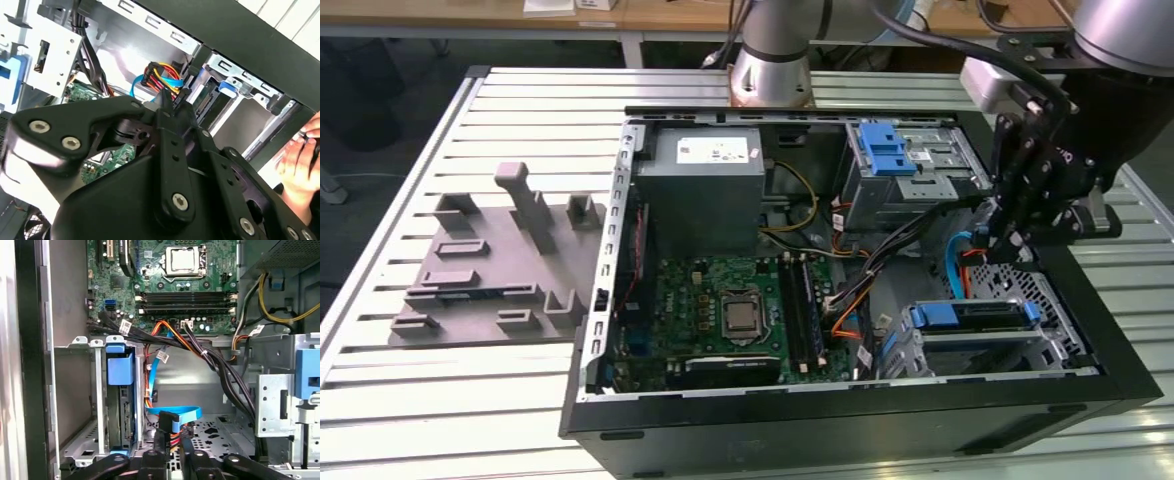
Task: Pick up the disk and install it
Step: 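Insert the first disk wire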
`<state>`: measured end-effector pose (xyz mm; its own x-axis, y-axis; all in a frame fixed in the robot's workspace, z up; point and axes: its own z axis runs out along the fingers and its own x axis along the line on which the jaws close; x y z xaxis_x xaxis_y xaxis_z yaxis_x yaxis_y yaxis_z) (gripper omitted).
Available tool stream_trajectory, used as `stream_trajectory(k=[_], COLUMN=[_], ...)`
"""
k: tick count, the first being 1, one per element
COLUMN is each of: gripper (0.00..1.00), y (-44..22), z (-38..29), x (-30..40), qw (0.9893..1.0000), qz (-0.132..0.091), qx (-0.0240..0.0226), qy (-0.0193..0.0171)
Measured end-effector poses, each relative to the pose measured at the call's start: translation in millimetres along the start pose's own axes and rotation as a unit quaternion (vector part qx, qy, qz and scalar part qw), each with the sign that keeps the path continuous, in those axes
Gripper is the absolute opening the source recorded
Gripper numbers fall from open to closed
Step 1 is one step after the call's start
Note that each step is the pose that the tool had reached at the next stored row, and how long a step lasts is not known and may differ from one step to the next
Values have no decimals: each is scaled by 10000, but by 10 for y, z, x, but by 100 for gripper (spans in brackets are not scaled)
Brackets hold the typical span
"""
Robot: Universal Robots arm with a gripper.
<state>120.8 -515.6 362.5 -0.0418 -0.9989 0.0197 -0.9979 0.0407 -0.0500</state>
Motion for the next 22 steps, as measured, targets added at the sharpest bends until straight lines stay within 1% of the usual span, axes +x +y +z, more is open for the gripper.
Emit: stream_trajectory(k=[2, 3, 4, 5, 6, 8, 9, 10, 15, 19, 22], gripper=[26, 32, 32, 32, 32, 32, 32, 32, 32, 32, 31], y=[2, 2, 3, 4, 4, 5, 5, 6, 8, 10, 10], z=[6, 8, 12, 15, 18, 23, 27, 32, 58, 75, 87], x=[-28, -44, -58, -68, -74, -83, -89, -96, -127, -132, -133], qw=[10000, 10000, 9999, 9999, 9998, 9995, 9993, 9992, 9991, 9990, 9989], qz=[4, 7, 9, 12, 15, 23, 28, 34, 59, 71, 74], qx=[3, 4, 5, 7, 11, 21, 23, 24, 24, 24, 26], qy=[61, 85, 105, 139, 197, 326, 373, 398, 423, 440, 472])
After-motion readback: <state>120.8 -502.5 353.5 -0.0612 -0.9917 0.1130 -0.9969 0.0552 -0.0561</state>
